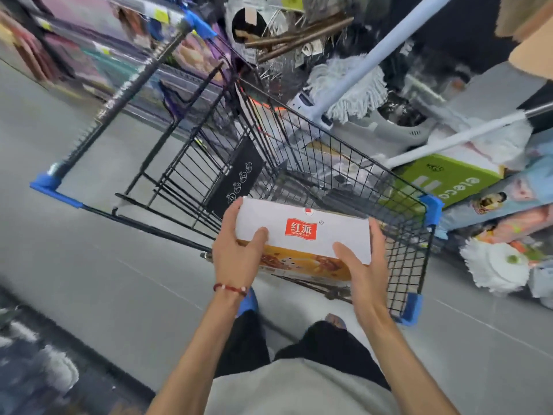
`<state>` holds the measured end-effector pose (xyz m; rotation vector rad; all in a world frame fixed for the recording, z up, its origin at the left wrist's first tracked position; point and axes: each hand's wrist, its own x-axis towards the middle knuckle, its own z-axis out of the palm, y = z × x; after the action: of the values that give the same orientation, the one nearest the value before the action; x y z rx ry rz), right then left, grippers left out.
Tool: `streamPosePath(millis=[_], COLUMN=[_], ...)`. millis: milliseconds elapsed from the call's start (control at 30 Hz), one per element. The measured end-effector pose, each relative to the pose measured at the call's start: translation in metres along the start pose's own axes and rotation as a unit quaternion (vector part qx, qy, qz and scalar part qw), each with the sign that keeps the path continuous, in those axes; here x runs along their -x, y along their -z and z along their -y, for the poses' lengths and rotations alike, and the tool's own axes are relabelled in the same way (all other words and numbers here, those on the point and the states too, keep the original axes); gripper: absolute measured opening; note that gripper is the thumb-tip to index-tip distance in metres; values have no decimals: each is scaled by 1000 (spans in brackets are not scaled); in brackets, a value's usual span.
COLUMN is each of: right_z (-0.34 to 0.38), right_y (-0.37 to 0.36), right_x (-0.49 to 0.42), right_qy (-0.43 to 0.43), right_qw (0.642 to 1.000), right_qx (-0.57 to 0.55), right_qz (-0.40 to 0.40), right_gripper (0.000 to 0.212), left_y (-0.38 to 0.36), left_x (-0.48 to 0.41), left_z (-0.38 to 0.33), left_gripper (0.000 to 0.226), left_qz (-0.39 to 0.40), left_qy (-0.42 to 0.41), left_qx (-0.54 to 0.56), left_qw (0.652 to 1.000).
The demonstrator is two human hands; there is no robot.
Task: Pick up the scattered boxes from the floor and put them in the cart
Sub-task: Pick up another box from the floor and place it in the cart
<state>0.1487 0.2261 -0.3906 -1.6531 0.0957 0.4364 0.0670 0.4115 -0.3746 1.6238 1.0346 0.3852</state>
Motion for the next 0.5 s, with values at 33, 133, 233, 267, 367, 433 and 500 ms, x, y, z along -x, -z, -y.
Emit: streamPosePath(millis=[33,133,233,267,367,433,500], right_z=[1,1,1,1,1,-2,-2], right_y=[-9,-33,-45,-48,-53,-54,-57], right_x=[3,7,6,4,-8,-20,-34], right_qy=[-4,-9,-30,-32,-42,-57,-68], right_qw=[1000,999,997,997,995,995,995], right_qx=[1,14,7,10,22,28,21], right_qz=[-15,-45,-68,-72,-83,-79,-74], right_gripper=[76,78,79,79,78,76,76], left_y=[6,20,24,22,12,5,-2], left_x=[-11,-39,-58,-64,-82,-95,-107], left_z=[0,-1,0,0,2,3,4], left_gripper=[57,63,67,67,65,66,69], left_qz=[19,75,111,119,138,142,143], left_qy=[-3,-15,-10,-6,18,33,47], left_qx=[-14,-31,-36,-32,-21,-22,-31], left_qw=[1000,997,993,992,990,989,988])
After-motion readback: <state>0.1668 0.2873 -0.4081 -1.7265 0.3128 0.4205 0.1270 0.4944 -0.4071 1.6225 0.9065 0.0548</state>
